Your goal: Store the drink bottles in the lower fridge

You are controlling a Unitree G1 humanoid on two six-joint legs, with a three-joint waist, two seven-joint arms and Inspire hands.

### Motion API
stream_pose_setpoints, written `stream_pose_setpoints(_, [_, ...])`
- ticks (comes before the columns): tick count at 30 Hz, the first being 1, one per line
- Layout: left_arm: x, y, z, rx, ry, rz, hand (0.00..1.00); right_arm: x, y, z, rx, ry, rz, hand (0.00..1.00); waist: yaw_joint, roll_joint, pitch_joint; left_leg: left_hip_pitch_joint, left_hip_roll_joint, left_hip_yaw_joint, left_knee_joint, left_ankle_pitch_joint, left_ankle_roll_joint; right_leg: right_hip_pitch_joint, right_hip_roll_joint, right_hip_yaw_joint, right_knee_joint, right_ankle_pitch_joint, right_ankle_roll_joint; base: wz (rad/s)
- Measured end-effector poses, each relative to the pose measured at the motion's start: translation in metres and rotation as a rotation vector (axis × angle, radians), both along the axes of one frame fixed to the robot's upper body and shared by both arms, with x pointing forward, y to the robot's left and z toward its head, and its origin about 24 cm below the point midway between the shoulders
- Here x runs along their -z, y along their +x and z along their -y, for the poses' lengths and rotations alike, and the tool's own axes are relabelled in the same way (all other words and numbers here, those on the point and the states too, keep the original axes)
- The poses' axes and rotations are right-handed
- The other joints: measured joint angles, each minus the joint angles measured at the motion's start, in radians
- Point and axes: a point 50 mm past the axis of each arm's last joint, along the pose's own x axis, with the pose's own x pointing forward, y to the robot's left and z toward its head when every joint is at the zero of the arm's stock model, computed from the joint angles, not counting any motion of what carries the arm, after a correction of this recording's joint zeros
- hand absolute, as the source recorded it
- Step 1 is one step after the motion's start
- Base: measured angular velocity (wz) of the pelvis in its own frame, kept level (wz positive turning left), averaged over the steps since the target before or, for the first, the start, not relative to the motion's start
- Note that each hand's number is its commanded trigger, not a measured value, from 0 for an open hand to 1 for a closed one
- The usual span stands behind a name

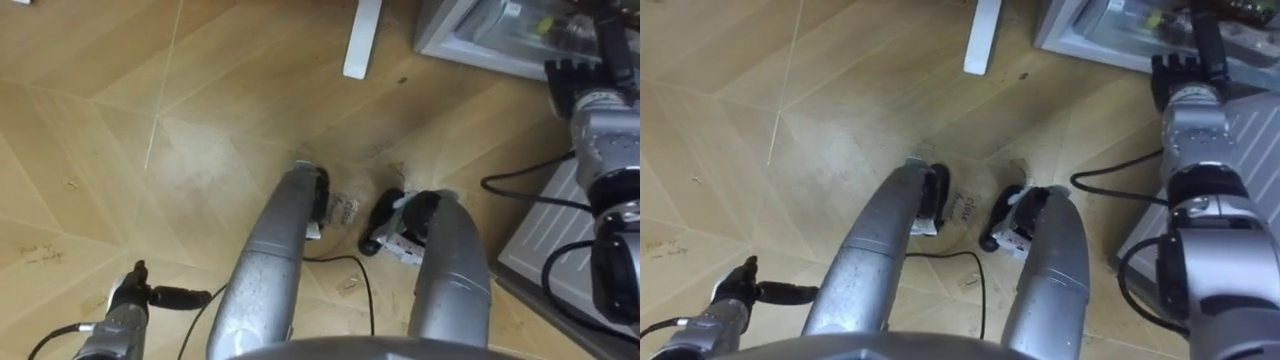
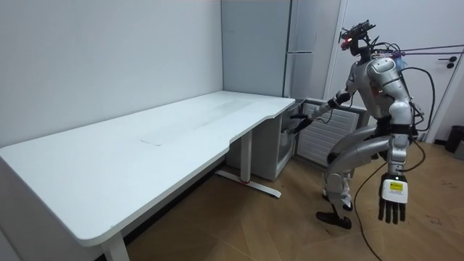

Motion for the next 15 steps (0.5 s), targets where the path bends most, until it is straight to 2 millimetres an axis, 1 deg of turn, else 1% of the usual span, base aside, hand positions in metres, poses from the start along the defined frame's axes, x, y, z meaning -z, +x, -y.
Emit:
stream_pose_setpoints(1, [0.000,0.001,0.001,0.002,-0.002,0.005,0.00,-0.005,0.002,0.000,0.005,-0.005,0.017,0.00,0.005,0.000,-0.0002,0.000,0.000,-0.001,0.000,-0.001,-0.002,0.000,0.001,0.000,0.001,0.000,-0.005,0.05])
stream_pose_setpoints(4, [0.000,-0.003,0.002,0.000,-0.003,0.014,0.00,-0.018,0.007,-0.004,-0.008,-0.013,0.060,0.00,0.006,0.001,-0.0008,0.009,-0.002,-0.004,0.000,-0.001,-0.003,0.009,0.000,-0.001,0.007,-0.004,-0.013,0.07])
stream_pose_setpoints(7, [0.001,-0.007,0.003,-0.001,-0.005,0.002,0.00,-0.030,0.012,-0.009,-0.022,-0.017,0.098,0.00,0.007,0.002,-0.0010,0.020,-0.004,-0.008,-0.001,-0.002,-0.005,0.018,0.000,0.000,0.011,-0.016,-0.012,0.08])
stream_pose_setpoints(8, [0.001,-0.009,0.003,-0.003,-0.005,-0.002,0.00,-0.034,0.013,-0.011,-0.030,-0.026,0.110,0.00,0.008,0.003,-0.0016,0.024,-0.004,-0.009,-0.001,-0.006,-0.013,0.021,0.001,0.000,0.012,-0.018,-0.013,0.04])
stream_pose_setpoints(11, [0.002,-0.012,0.003,-0.005,-0.007,-0.010,0.00,-0.036,0.014,-0.015,-0.046,-0.042,0.115,0.00,0.007,0.005,-0.0030,0.027,-0.003,-0.009,0.000,-0.006,-0.016,0.023,0.001,0.000,0.015,-0.020,-0.016,0.00])
stream_pose_setpoints(13, [0.002,-0.015,0.003,-0.006,-0.007,-0.016,0.00,-0.037,0.015,-0.016,-0.060,-0.070,0.119,0.00,0.008,0.011,-0.0061,0.032,-0.001,-0.009,0.000,-0.005,-0.018,0.030,0.001,-0.003,0.015,-0.021,-0.018,0.00])
stream_pose_setpoints(15, [0.003,-0.018,0.003,-0.007,-0.008,-0.024,0.00,-0.037,0.015,-0.018,-0.068,-0.075,0.115,0.00,0.008,0.016,-0.0080,0.037,-0.001,-0.009,-0.001,-0.005,-0.019,0.036,0.000,-0.004,0.015,-0.024,-0.015,0.00])
